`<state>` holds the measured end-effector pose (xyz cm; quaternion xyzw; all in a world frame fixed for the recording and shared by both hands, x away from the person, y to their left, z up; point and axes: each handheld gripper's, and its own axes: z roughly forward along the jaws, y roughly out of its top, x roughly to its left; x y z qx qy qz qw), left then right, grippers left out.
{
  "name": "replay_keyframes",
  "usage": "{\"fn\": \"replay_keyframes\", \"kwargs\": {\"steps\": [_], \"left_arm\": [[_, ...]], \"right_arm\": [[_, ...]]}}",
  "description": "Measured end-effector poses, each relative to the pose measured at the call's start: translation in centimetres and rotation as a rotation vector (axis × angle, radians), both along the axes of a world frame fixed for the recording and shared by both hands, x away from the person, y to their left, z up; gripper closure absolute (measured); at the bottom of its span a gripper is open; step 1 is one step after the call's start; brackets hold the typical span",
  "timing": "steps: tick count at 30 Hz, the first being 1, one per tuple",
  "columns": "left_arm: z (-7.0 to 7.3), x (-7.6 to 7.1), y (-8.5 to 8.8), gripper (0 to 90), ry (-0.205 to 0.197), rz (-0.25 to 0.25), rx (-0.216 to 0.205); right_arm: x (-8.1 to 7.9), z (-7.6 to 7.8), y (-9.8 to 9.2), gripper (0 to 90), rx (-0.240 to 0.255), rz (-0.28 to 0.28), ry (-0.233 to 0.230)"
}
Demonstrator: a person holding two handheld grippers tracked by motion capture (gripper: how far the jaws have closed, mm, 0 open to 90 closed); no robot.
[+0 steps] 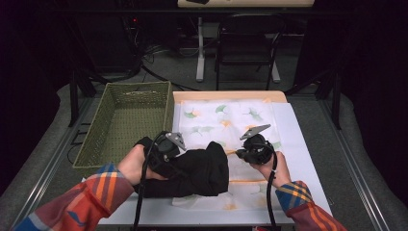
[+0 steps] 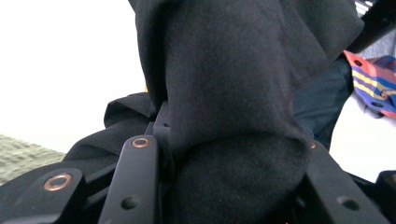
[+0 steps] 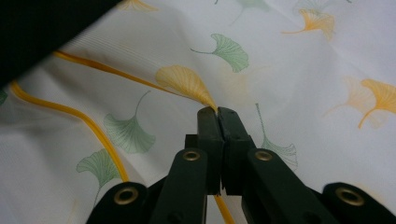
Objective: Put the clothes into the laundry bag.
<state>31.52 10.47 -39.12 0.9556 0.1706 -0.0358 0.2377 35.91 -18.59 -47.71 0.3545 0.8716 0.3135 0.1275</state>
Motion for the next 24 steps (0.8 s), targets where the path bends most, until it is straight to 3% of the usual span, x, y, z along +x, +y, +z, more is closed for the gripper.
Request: {"fn": "replay_keyframes", "kwargs": {"steps": [16,24], "left_arm": [[-4.1,-0.8,-3.7,62.1,0.071,-0.013,-0.032],[-6.5,-0.4,-5.1,61.7,0.097,0.068,-0.067]], "right_arm": [[-0.1,0.3,-0.1,89.3,0.010,-0.008,-0.008],[-0.3,0.7,0.0,89.3,0.021,-0.008,-0.012]]}}
